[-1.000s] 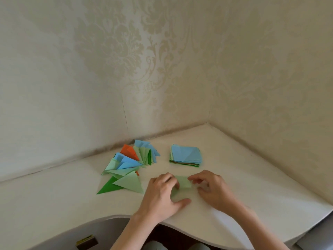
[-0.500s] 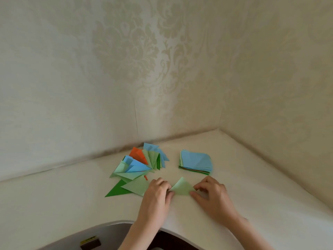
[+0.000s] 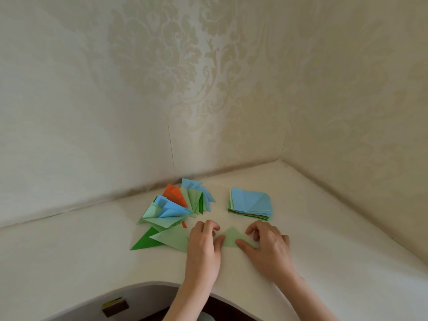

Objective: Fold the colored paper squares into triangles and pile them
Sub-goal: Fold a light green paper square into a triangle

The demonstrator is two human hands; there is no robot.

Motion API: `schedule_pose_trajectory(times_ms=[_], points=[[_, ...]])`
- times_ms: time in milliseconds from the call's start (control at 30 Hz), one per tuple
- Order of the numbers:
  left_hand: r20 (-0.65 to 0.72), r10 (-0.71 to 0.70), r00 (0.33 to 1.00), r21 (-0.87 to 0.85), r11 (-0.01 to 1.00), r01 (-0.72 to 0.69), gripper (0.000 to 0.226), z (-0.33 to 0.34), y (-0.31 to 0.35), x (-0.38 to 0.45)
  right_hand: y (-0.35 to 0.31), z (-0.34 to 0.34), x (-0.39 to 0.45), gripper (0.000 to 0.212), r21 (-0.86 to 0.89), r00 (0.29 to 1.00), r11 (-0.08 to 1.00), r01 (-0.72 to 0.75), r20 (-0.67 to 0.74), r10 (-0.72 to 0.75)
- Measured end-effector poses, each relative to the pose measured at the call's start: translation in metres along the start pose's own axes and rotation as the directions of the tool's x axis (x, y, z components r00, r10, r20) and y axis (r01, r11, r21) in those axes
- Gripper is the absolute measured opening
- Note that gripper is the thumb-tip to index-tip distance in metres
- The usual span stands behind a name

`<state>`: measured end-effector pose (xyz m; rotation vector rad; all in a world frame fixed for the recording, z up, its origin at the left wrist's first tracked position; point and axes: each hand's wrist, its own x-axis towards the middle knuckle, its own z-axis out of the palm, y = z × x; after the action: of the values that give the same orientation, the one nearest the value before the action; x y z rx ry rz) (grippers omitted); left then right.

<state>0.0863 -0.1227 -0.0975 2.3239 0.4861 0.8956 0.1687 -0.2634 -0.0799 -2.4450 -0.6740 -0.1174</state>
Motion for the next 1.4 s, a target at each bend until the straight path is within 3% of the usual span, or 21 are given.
schedule_pose_trajectory(times_ms=[233,567,633,767,867,1033,1167,1267,1400], points=[[0.028,-0.004,1.000,-0.053,0.999,0.005,0.019,-0.004,-0.010,0.003,0.010,-0.016,0.005,0.019,0.235,0.986,0.971,-0.043,0.166,0.004],[-0.009,0.042,0.999,0.056,0.998,-0.042,0.004,-0.011,0.008,0.001,0.010,-0.014,-0.001,0.032,0.270,0.995,0.963,-0.008,0.097,-0.019],[0.033,0.058,0.998,0.145,0.987,-0.062,0.016,-0.010,0.015,0.000,0.010,-0.012,-0.002,0.033,0.264,0.996,0.964,-0.004,0.085,-0.019],[0.175,-0.074,0.982,0.304,0.953,0.018,0.031,-0.008,0.032,0.004,0.009,-0.012,-0.001,0.032,0.271,0.996,0.962,-0.010,0.084,-0.013],[0.202,-0.136,0.970,0.326,0.943,0.064,0.035,-0.007,0.036,0.009,0.008,-0.012,-0.001,0.031,0.284,0.997,0.959,-0.010,0.080,-0.013],[0.249,-0.173,0.953,0.361,0.930,0.075,0.027,-0.010,0.038,0.017,0.008,-0.011,-0.001,0.032,0.271,0.998,0.963,0.006,0.063,-0.024],[0.247,-0.104,0.963,0.289,0.957,0.029,0.009,-0.016,0.030,0.017,0.007,-0.014,0.002,0.030,0.262,0.998,0.965,0.029,0.054,-0.044],[0.184,-0.050,0.982,0.168,0.986,0.019,0.011,-0.030,0.019,0.031,0.001,-0.018,0.019,0.021,0.235,0.990,0.963,0.135,-0.082,-0.119],[0.026,-0.086,0.996,0.277,0.958,0.076,0.020,-0.049,0.000,0.077,-0.004,-0.013,0.045,0.027,0.079,0.960,0.973,0.216,-0.199,-0.197]])
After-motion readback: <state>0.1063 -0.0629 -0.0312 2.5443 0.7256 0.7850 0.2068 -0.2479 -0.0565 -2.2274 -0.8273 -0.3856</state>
